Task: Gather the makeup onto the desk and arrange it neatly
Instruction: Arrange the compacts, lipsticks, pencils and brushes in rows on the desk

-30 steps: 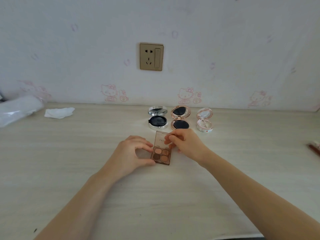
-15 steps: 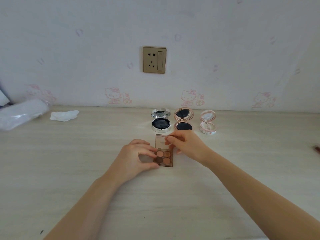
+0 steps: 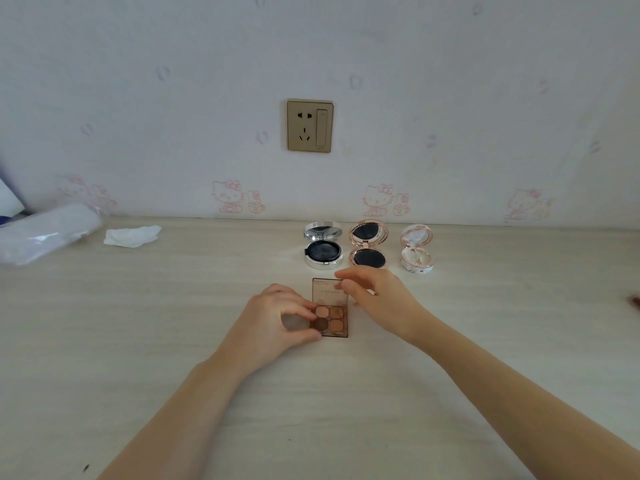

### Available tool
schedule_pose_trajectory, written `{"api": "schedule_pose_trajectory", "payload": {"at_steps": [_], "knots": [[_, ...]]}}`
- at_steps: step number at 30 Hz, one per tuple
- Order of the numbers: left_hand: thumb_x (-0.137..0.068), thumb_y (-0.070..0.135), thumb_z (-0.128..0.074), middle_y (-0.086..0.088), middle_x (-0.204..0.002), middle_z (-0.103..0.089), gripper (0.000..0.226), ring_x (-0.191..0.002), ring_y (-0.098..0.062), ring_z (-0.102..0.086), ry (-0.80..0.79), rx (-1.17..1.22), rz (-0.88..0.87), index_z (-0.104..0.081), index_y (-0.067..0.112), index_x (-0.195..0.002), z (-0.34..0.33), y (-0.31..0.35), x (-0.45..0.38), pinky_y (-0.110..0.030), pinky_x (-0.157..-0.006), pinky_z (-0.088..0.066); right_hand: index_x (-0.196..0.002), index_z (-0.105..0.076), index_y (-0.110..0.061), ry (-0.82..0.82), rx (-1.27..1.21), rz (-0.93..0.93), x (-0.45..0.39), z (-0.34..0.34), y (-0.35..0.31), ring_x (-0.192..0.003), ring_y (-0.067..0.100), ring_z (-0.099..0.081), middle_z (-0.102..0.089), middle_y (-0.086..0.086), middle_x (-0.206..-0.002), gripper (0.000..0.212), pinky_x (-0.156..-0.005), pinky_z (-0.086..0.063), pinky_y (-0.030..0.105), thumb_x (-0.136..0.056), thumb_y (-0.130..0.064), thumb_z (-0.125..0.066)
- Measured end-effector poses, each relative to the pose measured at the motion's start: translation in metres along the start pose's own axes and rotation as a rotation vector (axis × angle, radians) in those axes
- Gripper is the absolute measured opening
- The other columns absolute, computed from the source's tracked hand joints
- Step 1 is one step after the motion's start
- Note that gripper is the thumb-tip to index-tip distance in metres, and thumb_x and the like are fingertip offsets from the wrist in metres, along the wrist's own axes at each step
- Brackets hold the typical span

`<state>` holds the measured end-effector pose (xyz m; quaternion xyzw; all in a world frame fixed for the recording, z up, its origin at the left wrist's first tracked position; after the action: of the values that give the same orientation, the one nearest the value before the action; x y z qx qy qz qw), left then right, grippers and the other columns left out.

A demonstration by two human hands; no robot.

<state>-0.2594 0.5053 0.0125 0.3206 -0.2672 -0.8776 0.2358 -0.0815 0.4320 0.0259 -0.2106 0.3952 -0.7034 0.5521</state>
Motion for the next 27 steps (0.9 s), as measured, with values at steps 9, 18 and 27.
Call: {"api": "schedule_pose_trajectory", "payload": {"at_steps": [9,18,27], "knots": [[-0.059,0.024,-0.09,0.022,-0.092,-0.07,0.025,-0.094,-0.004,-0.059,-0.006,-0.01,-0.001,-0.079,0.022,-0.082,-0.001,0.001,0.001,-0.022,-0.084,-0.047,-0.133,-0.05,-0.019,0.115,0.322,0.038,0.038,-0.009,0.01,-0.119,0.013,-0.049,-0.06,-0.005,-0.123,0.041,-0.096,-0.04,0.024,-0.094,-0.032,-0.055],[-0.079,0.021,-0.076,0.025,-0.109,-0.064,0.024,-0.109,-0.004,-0.052,-0.021,-0.136,0.004,-0.074,0.024,-0.103,-0.008,-0.006,0.001,-0.022,-0.095,-0.043,-0.133,-0.05,-0.02,0.046,0.582,0.203,0.038,-0.024,-0.002,-0.127,0.015,-0.04,-0.054,-0.006,-0.133,0.041,-0.103,-0.032,0.022,-0.094,-0.034,-0.052],[-0.091,0.018,-0.06,0.012,-0.124,-0.063,0.03,-0.118,-0.012,-0.052,0.001,-0.304,0.05,-0.067,0.024,-0.12,-0.016,-0.002,-0.006,-0.029,-0.096,-0.045,-0.13,-0.053,-0.021,0.092,0.59,0.154,0.015,-0.026,0.006,-0.125,0.016,-0.043,-0.053,-0.006,-0.134,0.037,-0.101,-0.033,0.023,-0.095,-0.028,-0.051]]}}
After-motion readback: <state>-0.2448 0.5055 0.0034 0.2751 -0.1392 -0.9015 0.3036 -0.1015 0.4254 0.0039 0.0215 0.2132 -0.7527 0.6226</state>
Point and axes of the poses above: each hand's wrist, its own x-axis away from the middle knuckle, its own z-axis out of the back of the hand, y = z × x, the point moved 4 cm from there along -x, towards the middle knuckle
